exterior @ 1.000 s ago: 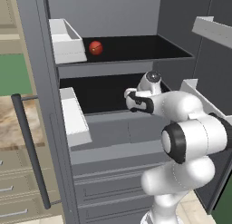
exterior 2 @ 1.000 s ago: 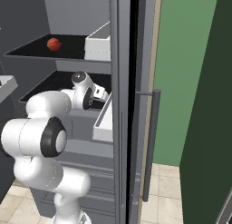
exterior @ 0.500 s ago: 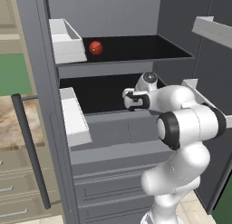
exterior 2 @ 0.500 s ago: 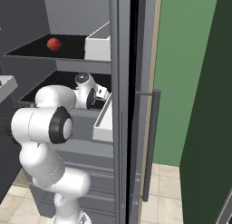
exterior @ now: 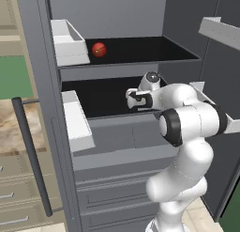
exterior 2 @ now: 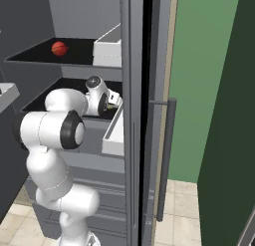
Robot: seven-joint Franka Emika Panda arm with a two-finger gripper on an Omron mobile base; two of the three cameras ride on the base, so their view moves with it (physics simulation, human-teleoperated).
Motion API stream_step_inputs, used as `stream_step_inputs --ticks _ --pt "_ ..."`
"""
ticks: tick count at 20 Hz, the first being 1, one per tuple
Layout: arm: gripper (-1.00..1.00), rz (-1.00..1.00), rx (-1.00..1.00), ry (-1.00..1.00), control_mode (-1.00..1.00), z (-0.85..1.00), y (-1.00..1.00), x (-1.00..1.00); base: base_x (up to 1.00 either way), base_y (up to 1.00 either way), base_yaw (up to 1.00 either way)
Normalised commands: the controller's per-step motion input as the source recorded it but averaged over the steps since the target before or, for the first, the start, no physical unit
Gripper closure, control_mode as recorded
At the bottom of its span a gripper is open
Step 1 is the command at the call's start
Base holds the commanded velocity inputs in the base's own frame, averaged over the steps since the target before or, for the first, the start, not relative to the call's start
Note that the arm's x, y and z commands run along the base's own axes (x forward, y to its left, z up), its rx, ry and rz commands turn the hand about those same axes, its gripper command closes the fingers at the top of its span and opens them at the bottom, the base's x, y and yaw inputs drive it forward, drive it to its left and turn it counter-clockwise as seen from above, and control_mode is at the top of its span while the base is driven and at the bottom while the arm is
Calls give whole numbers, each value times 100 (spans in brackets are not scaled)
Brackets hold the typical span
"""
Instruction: Grab the onion and lemon from the fridge, place them in the blender, close the lid, and turn on the blender to create a marinade.
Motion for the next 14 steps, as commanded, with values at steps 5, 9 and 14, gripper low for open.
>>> stream_step_inputs --ticks 5,9,14 --pt "-100 -3 0 3 -100 -9 0 12 0 0 0" --pt "100 -8 0 9 -100 -18 -1 0 0 0 0" --pt "100 -5 0 7 -100 -18 -2 0 0 0 0"
